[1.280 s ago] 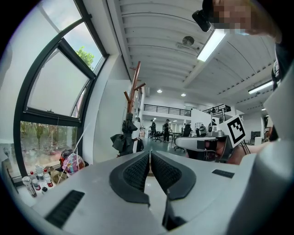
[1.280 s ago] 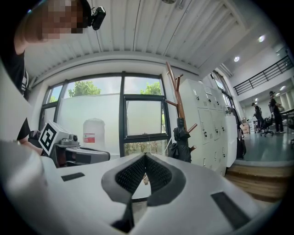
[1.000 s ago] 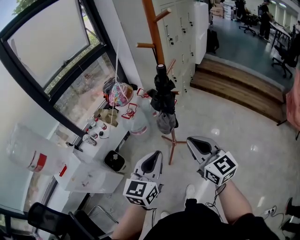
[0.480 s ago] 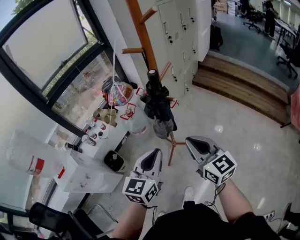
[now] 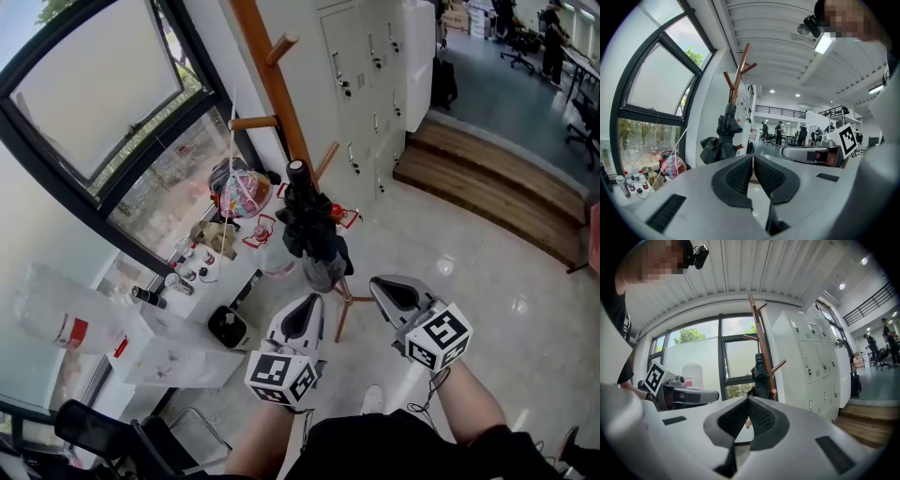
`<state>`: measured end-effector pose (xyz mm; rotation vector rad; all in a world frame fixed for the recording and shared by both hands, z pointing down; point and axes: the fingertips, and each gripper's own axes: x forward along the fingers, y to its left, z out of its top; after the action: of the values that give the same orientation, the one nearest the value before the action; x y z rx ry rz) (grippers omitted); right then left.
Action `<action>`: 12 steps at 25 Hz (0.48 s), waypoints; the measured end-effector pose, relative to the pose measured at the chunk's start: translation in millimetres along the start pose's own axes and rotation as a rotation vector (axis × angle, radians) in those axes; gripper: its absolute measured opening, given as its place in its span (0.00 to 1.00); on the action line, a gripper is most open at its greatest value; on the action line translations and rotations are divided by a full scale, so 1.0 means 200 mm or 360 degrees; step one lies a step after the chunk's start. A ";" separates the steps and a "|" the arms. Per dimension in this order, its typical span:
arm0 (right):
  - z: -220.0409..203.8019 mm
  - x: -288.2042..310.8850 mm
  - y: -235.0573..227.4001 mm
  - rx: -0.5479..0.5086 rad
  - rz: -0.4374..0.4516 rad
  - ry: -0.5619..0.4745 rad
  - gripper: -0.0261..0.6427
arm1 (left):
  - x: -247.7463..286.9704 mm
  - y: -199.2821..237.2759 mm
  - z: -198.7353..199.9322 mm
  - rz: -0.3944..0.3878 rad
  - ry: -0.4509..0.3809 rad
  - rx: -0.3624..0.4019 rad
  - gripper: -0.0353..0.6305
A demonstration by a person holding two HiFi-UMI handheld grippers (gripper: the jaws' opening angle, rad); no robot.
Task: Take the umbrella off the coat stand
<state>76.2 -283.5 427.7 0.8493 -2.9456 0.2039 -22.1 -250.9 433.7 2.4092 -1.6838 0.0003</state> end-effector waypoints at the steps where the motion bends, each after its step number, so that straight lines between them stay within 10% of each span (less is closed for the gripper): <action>1: 0.00 0.00 -0.01 -0.0002 0.0008 0.0000 0.12 | 0.01 0.00 0.01 0.0011 -0.0008 0.0001 0.09; 3: 0.01 0.01 -0.03 -0.0008 0.0021 -0.0002 0.12 | 0.03 0.01 0.03 0.0041 -0.0032 0.0017 0.09; 6: 0.02 0.01 -0.04 -0.0012 0.0032 -0.0010 0.12 | 0.05 0.03 0.05 0.0093 -0.0050 0.0062 0.43; 12: 0.04 0.02 -0.07 -0.0014 0.0039 -0.0013 0.12 | 0.09 0.09 0.10 0.0142 -0.0064 0.0065 0.48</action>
<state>80.2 -297.7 420.9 0.8156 -2.9634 0.1890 -34.0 -277.5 419.7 2.3759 -1.8245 -0.0004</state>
